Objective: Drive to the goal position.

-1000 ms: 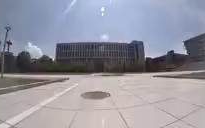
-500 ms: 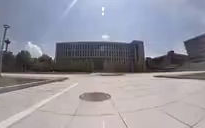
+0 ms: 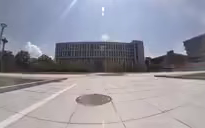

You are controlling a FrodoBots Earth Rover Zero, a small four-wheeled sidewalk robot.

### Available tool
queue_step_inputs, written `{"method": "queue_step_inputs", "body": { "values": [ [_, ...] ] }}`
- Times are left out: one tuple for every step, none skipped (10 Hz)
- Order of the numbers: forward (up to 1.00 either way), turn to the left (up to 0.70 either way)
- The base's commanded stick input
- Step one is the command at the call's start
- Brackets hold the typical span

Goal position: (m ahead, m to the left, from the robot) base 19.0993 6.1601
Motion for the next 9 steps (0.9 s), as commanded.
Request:
{"method": "queue_step_inputs", "body": {
  "values": [
    [0.50, 0.01],
    [0.50, 0.01],
    [0.50, 0.01],
    [0.50, 0.01],
    [0.50, 0.01],
    [0.50, 0.01],
    [0.50, 0.01],
    [0.50, 0.01],
    [0.50, 0.01]
  ]
}}
